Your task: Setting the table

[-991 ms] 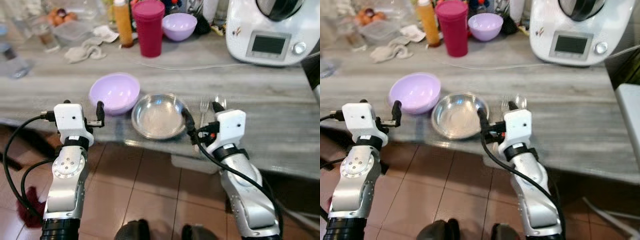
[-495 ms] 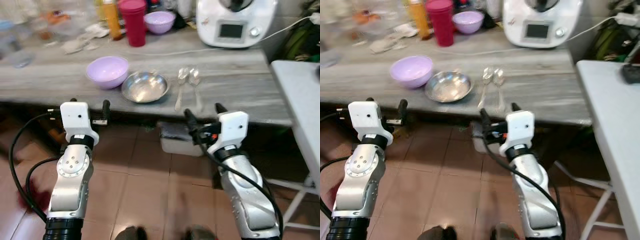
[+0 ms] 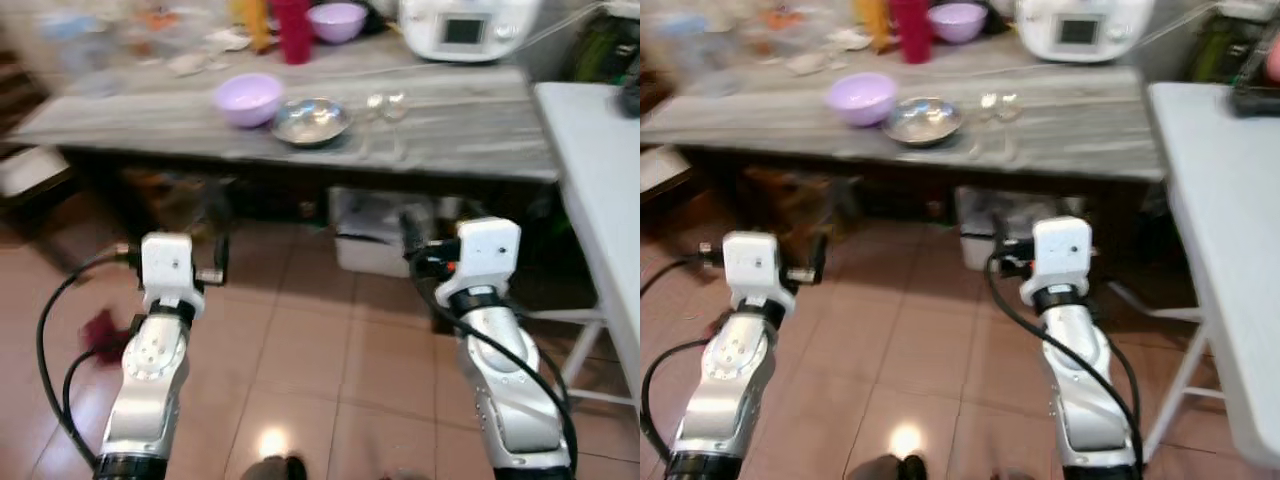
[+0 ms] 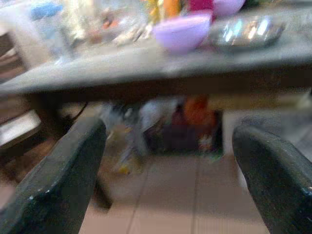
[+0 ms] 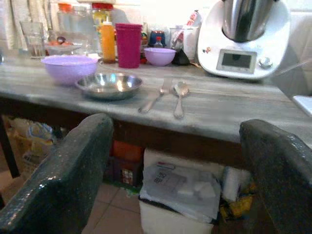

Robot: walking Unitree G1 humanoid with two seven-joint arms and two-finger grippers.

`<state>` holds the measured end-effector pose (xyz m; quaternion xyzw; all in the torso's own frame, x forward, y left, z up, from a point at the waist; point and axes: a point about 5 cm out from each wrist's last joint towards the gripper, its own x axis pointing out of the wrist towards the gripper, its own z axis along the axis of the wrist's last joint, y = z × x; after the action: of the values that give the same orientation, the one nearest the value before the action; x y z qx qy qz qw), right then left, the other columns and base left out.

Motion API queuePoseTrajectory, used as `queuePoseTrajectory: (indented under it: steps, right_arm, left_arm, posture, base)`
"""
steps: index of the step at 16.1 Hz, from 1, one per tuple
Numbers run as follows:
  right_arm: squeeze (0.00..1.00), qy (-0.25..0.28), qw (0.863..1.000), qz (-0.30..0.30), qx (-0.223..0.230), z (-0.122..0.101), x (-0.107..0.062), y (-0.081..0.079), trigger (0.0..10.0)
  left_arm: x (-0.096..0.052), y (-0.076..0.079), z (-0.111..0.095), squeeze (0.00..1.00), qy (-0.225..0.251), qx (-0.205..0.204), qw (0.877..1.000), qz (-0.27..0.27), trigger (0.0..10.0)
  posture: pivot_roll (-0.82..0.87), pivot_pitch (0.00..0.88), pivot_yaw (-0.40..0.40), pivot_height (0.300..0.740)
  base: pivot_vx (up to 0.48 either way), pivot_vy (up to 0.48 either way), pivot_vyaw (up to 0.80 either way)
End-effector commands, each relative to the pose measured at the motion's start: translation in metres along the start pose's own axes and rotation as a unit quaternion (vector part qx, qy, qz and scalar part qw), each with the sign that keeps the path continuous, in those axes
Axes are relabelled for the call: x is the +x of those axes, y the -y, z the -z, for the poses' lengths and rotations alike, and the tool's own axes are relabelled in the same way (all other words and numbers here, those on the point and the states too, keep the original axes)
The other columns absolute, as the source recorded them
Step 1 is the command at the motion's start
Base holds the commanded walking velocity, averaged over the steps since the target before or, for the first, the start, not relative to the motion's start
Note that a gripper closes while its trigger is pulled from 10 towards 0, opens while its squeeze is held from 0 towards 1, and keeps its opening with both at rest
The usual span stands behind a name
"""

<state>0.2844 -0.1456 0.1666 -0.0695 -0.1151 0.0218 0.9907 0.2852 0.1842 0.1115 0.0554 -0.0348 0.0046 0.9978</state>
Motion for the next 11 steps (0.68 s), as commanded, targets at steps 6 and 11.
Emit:
queuePoseTrajectory:
  steps: [6, 11]
  right_arm:
    - [0.00, -0.036, 0.993, 0.089, -0.070, 0.022, -0.032, 0.044, 10.0]
    - [0.00, -0.036, 0.988, 0.117, -0.090, 0.020, -0.035, 0.061, 10.0]
  left_arm:
    - [-0.016, -0.006, 0.034, 0.00, -0.029, -0.009, 1.000, -0.002, 10.0]
    - [0.008, 0.012, 0.020, 0.00, 0.007, -0.016, 0.999, 0.027, 10.0]
  posture:
    - [-0.17, 0.058, 0.084, 0.740]
    - [-0.22, 0.020, 0.085, 0.740]
  base:
    - [0.000, 0.000, 0.00]
    - [0.000, 0.000, -0.13]
